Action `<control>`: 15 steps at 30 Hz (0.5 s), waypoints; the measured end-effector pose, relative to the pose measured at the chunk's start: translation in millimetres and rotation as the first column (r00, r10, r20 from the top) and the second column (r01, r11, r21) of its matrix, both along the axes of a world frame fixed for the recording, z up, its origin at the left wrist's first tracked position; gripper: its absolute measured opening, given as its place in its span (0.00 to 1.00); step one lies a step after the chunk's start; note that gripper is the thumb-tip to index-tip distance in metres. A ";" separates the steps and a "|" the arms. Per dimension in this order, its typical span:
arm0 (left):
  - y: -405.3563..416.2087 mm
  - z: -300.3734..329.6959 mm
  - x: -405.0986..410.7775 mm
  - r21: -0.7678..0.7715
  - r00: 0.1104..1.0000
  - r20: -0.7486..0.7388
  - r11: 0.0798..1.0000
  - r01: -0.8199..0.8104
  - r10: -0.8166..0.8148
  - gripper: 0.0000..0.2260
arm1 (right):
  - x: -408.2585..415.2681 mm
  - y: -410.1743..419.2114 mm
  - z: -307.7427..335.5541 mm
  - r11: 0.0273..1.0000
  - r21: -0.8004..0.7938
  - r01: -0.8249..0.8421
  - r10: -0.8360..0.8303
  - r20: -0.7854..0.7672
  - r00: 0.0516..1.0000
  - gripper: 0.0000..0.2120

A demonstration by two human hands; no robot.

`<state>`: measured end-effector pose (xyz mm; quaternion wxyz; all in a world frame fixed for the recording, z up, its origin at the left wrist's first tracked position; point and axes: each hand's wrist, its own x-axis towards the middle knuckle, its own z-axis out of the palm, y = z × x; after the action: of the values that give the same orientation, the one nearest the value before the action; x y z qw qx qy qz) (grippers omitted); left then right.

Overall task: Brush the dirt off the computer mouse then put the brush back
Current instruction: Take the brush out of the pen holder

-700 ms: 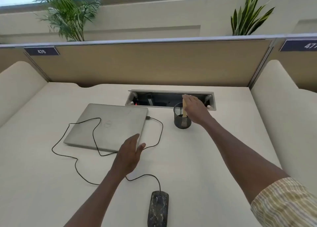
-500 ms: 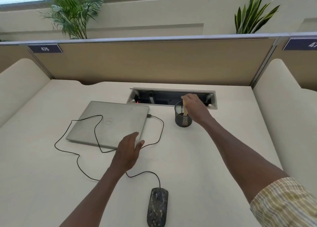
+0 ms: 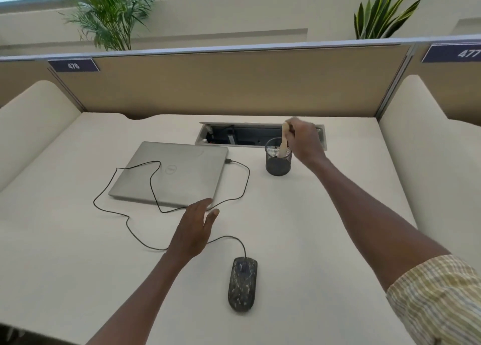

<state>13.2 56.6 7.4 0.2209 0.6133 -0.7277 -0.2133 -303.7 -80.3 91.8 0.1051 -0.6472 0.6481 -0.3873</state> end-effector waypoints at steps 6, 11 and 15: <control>56.5 -10.8 12.6 0.087 0.987 -0.151 0.994 0.064 -0.051 0.33 | -4.8 45.7 32.9 0.994 -0.093 0.064 -0.061 0.028 0.998 0.04; 99.0 -31.0 19.6 0.225 0.968 -0.201 0.955 0.194 -0.149 0.54 | 6.2 93.5 39.2 0.986 -0.136 0.094 -0.090 0.033 0.995 0.04; 110.6 -39.4 22.3 0.316 0.956 -0.145 0.904 0.289 -0.255 0.68 | 20.8 134.0 36.0 0.985 -0.147 0.090 -0.085 0.035 0.996 0.02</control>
<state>35.5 167.2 -32.0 0.1179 0.5228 -0.7474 -0.3926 -282.9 53.7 127.8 0.0489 -0.6184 0.6437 -0.4481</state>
